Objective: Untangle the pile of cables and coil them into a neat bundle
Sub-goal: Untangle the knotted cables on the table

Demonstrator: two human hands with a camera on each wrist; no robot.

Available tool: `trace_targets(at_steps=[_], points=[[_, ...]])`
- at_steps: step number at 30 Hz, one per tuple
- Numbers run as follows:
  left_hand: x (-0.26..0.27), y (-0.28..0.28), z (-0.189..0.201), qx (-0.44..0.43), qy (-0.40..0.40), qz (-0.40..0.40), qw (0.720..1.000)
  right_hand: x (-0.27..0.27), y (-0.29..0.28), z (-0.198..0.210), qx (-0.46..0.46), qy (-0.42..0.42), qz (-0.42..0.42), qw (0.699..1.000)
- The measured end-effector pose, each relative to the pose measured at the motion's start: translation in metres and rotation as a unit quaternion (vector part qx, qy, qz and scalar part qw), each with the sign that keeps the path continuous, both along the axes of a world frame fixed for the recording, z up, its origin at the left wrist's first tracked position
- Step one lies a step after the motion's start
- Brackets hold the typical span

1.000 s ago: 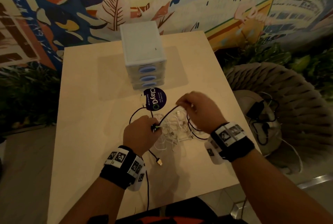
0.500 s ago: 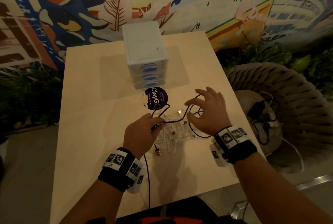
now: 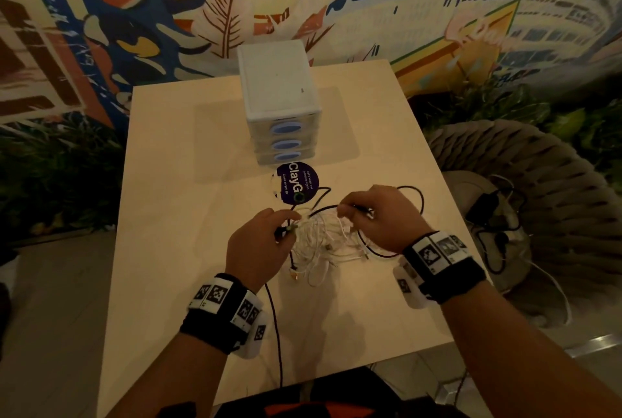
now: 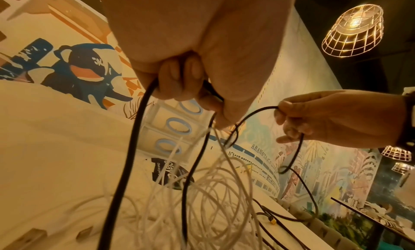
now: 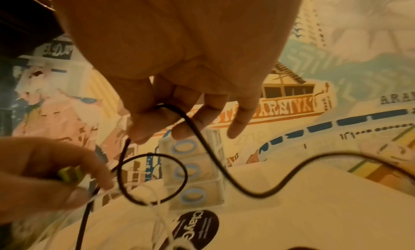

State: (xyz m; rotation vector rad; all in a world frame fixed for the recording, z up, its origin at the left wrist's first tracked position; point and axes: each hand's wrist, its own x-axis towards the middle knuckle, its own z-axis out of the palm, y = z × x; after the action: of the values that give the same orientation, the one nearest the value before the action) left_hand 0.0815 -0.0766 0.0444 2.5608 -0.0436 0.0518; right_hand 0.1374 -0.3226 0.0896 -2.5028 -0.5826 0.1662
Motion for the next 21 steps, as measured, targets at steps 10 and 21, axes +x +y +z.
trace_targets(at_steps=[10, 21], points=[[0.007, -0.016, -0.005, 0.032, -0.012, -0.015, 0.999, -0.007, 0.004, 0.021, 0.107, 0.073, 0.050, 0.990], [0.010, 0.016, -0.017, -0.012, 0.070, 0.074, 0.995, -0.001, -0.046, -0.008, -0.028, 0.165, -0.021, 0.986]])
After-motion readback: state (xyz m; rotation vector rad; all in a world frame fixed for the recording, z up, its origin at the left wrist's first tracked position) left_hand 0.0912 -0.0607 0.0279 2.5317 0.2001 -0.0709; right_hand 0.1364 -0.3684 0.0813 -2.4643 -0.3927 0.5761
